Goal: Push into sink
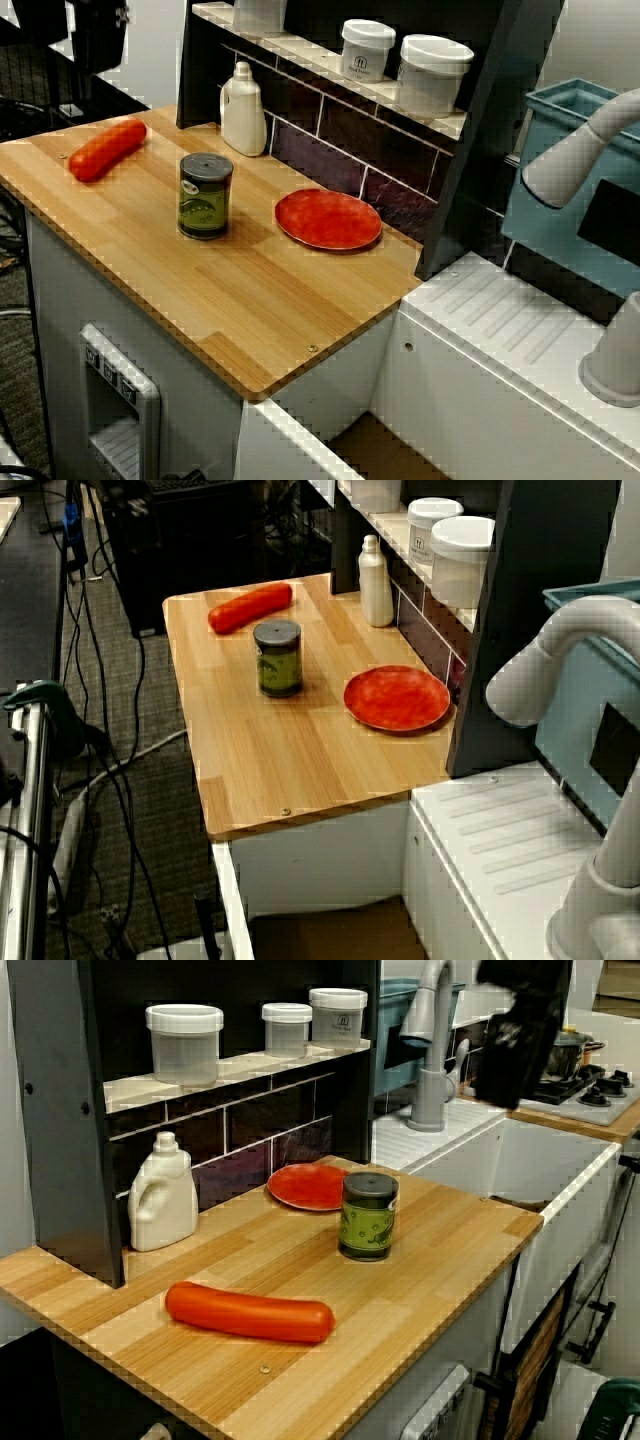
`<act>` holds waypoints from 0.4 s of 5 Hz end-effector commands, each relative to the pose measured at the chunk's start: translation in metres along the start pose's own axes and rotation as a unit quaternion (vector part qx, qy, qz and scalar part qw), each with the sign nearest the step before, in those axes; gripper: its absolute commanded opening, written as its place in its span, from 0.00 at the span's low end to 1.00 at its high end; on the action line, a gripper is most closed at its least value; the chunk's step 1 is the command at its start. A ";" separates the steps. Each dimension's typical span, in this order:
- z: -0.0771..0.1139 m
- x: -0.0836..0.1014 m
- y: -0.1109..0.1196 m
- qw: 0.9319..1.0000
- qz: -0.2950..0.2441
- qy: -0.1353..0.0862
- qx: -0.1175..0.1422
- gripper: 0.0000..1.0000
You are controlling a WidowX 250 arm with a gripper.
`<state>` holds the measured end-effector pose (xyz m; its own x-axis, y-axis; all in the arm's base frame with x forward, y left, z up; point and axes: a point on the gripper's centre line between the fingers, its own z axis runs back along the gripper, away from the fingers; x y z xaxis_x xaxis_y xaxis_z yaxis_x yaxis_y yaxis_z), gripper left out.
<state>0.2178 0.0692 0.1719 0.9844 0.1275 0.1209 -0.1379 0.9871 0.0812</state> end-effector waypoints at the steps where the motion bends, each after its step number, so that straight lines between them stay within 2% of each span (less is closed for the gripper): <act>1: -0.029 0.048 0.025 0.998 -0.028 -0.040 0.029 1.00; 2: -0.039 0.074 0.031 0.998 -0.036 -0.045 0.033 1.00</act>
<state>0.2869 0.1067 0.1292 0.9868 0.0379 0.1573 -0.0603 0.9884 0.1397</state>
